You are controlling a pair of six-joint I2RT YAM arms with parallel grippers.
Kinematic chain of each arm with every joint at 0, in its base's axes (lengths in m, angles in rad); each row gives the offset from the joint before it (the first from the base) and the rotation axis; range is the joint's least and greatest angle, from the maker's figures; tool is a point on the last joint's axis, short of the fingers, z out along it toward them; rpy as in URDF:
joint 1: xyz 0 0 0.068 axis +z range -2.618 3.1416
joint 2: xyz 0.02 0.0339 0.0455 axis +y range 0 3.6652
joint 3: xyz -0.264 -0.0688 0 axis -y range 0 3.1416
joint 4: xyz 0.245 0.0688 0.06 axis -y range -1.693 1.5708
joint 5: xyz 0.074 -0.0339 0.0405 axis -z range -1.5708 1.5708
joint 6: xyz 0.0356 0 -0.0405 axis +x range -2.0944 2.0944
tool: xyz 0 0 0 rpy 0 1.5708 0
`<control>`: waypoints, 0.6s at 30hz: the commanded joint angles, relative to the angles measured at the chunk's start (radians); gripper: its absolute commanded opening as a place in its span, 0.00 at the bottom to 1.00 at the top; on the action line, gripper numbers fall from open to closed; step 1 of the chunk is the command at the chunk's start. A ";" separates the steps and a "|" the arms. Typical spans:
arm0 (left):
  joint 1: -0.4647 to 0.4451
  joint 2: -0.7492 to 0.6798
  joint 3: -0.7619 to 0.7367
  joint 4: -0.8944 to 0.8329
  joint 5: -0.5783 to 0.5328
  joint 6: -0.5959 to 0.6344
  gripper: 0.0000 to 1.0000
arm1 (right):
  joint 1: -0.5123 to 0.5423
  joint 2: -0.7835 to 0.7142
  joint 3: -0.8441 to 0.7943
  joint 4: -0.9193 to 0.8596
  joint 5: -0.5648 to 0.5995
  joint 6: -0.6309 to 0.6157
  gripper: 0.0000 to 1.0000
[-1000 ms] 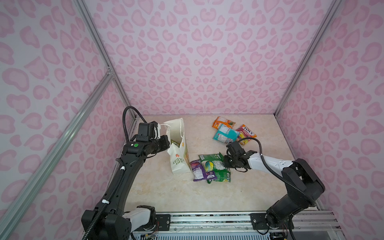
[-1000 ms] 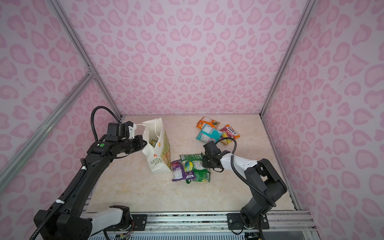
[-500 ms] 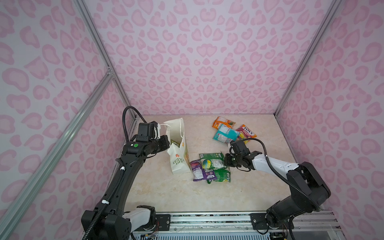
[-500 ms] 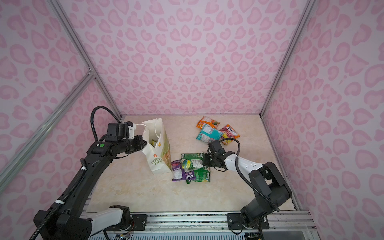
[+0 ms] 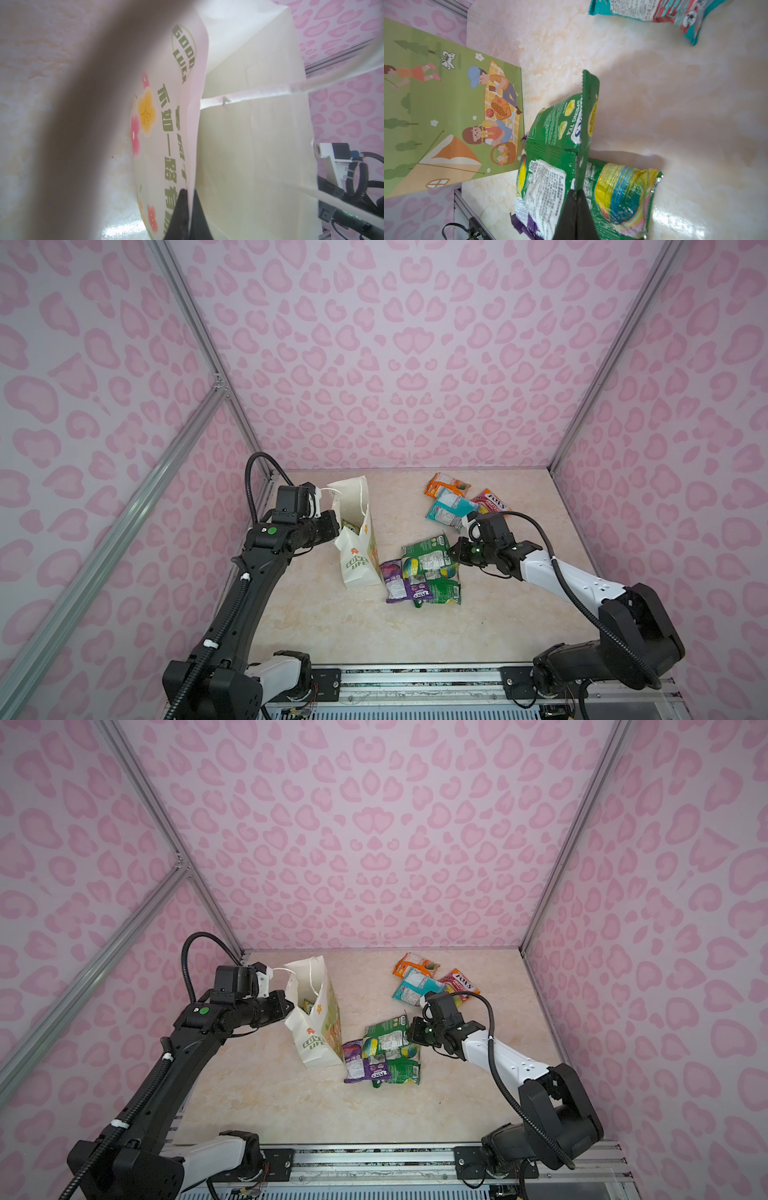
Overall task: Place the snacks into the paper bag
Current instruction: 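Close the right gripper on the edge of another green Spring Tea packet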
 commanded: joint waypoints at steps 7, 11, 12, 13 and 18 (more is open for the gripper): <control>-0.003 0.002 -0.001 -0.021 0.002 0.013 0.04 | -0.010 -0.057 0.009 0.102 -0.110 0.065 0.00; -0.004 0.002 -0.001 -0.021 0.002 0.013 0.04 | -0.015 -0.079 0.013 0.121 -0.127 0.084 0.00; -0.004 0.001 -0.001 -0.021 0.002 0.014 0.04 | -0.017 -0.084 0.017 0.122 -0.131 0.088 0.00; -0.004 0.002 -0.001 -0.020 0.002 0.014 0.04 | -0.016 -0.088 0.020 0.122 -0.133 0.089 0.00; -0.004 0.001 -0.001 -0.021 0.002 0.014 0.04 | -0.023 -0.110 0.029 0.138 -0.142 0.095 0.00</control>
